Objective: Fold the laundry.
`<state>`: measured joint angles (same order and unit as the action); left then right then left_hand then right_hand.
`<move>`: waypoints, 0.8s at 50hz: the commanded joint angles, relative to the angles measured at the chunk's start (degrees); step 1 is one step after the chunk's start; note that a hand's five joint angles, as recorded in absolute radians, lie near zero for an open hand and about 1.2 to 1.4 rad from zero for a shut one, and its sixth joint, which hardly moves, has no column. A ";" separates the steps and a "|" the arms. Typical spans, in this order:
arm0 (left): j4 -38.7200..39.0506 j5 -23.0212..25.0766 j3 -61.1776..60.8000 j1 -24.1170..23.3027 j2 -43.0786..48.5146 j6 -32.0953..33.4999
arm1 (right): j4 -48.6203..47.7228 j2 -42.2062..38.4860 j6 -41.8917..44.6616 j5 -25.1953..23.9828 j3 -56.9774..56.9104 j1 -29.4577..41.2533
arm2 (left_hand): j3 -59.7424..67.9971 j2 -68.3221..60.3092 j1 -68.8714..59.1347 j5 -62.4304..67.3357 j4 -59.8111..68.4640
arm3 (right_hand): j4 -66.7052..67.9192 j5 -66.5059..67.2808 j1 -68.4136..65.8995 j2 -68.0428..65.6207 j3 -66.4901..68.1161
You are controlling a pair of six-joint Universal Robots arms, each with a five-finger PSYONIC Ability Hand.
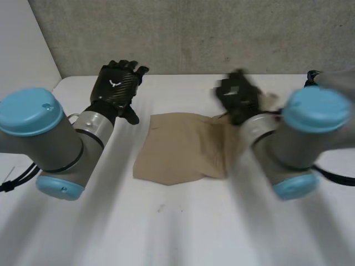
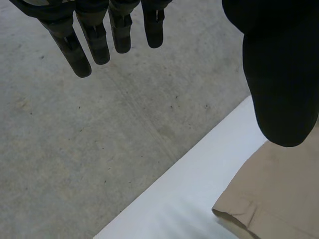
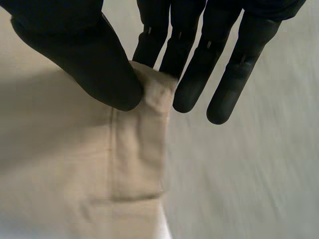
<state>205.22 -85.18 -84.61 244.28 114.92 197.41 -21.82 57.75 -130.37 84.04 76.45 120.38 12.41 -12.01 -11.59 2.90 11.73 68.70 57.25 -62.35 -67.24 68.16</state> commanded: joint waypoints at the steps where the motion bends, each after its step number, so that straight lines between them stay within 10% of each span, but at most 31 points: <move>1: 0.09 0.01 -3.10 2.08 -2.86 -2.65 | -4.63 -10.54 0.12 -14.95 -5.51 11.10 | -2.41 2.01 1.59 -2.90 -1.73 | 11.30 12.75 -17.65 -12.76 11.84; 6: 0.09 0.01 -4.16 3.66 -3.30 -2.82 | -3.93 -17.67 -0.41 -14.61 -10.70 14.36 | -2.41 2.01 1.59 -2.90 -1.73 | 11.30 12.75 -17.65 -12.76 11.84; 14: 0.27 -0.08 -3.20 4.28 -3.30 -2.82 | -4.46 -13.38 -9.44 -13.73 -11.50 14.71 | -2.41 2.01 1.59 -2.90 -1.73 | -58.70 -57.25 52.35 57.24 -58.16; 22: -0.52 0.10 2.86 2.87 -2.34 -3.96 | -1.22 -0.29 -40.97 -2.76 -6.41 9.55 | -2.41 2.01 1.59 -2.90 -1.73 | -58.70 -57.25 52.35 57.24 -58.16; 40: -26.27 -0.17 25.80 -5.39 20.15 -9.24 | 26.57 -14.23 -44.18 -5.46 -22.21 -0.14 | -2.03 1.63 1.21 -2.52 -1.35 | -58.70 -57.25 52.35 57.24 -58.16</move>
<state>185.94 -84.63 -62.39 239.05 128.49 187.85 -0.35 51.37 -175.29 82.35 60.15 120.78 12.36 -11.93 -11.59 2.78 11.72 12.15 2.77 -12.17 -11.28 11.95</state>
